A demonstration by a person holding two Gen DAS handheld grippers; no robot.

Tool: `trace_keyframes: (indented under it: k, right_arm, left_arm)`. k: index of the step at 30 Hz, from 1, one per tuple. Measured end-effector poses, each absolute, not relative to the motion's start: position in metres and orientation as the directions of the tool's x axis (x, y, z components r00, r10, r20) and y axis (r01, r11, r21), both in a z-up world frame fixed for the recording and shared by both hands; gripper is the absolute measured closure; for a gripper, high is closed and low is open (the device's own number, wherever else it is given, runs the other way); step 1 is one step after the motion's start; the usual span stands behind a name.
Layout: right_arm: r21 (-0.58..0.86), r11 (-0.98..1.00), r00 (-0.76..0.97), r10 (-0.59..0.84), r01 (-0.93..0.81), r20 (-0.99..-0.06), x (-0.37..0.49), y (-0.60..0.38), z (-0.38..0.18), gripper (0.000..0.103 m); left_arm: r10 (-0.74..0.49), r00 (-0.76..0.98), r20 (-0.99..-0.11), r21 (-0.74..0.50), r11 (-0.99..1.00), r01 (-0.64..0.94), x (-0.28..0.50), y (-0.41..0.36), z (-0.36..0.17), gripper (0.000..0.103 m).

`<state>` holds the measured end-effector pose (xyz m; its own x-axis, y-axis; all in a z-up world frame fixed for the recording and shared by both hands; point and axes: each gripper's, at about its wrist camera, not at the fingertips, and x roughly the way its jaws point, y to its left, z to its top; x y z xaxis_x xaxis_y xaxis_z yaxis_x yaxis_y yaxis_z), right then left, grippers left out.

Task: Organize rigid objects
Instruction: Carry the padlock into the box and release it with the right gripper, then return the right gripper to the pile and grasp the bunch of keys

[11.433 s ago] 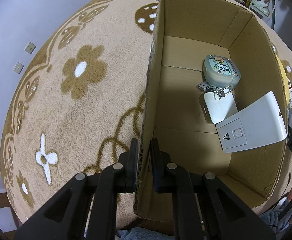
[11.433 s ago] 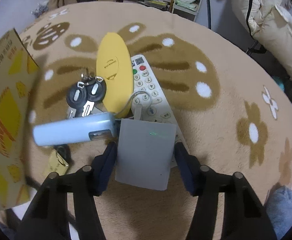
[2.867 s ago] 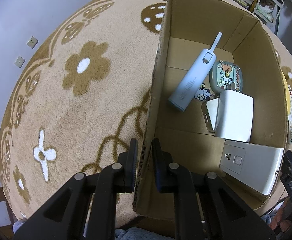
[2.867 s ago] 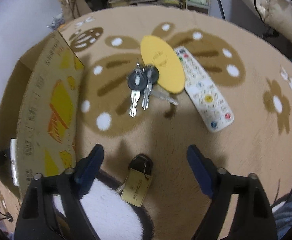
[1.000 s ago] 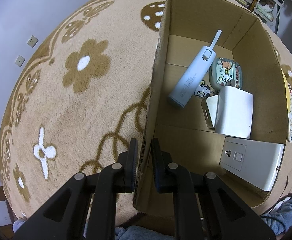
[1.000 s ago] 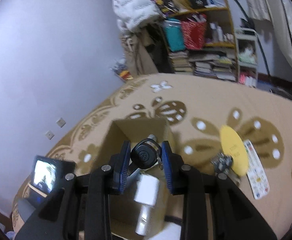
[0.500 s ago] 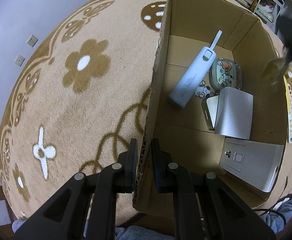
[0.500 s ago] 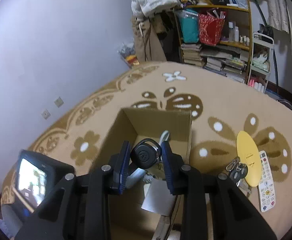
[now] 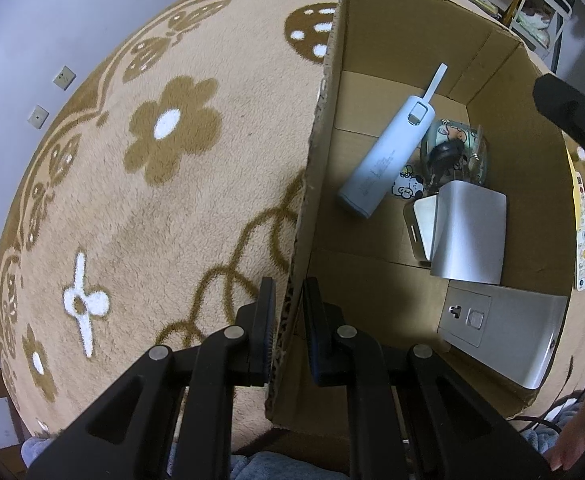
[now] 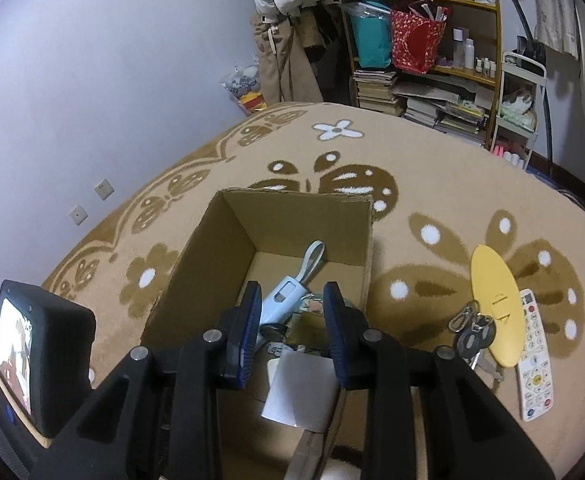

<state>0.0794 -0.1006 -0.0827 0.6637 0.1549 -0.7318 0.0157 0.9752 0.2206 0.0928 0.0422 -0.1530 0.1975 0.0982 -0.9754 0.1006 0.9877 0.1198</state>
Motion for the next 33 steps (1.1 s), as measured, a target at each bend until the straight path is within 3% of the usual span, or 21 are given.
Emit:
trace_keyframes:
  k: [1, 3, 5, 11, 24, 33]
  right_arm:
    - [0.221, 0.975, 0.665, 0.153, 0.019, -0.731, 0.080, -0.102, -0.082, 0.067]
    - [0.232, 0.972, 0.679, 0.151, 0.030, -0.719, 0.079, -0.108, -0.080, 0.039]
    - [0.236, 0.971, 0.703, 0.140, 0.042, -0.698, 0.076, -0.113, -0.076, 0.026]
    - [0.229, 0.969, 0.739, 0.084, 0.098, -0.669, 0.074, -0.135, -0.068, 0.010]
    - [0.141, 0.957, 0.686, -0.076, 0.254, -0.723, 0.070, -0.208, -0.100, 0.008]
    - [0.166, 0.945, 0.625, -0.049, 0.280, -0.779, 0.072, -0.223, -0.141, 0.013]
  left_arm:
    - [0.099, 0.198, -0.975, 0.121, 0.988, 0.101, 0.093, 0.042, -0.153, 0.090]
    - [0.098, 0.198, -0.975, 0.120, 0.988, 0.101, 0.092, 0.042, -0.152, 0.090]
    - [0.101, 0.198, -0.975, 0.123, 0.987, 0.102, 0.092, 0.042, -0.152, 0.089]
    - [0.105, 0.199, -0.974, 0.128, 0.986, 0.104, 0.092, 0.041, -0.152, 0.089]
    - [0.104, 0.201, -0.974, 0.126, 0.987, 0.103, 0.090, 0.040, -0.151, 0.089]
    - [0.098, 0.199, -0.975, 0.119, 0.988, 0.100, 0.091, 0.043, -0.151, 0.089]
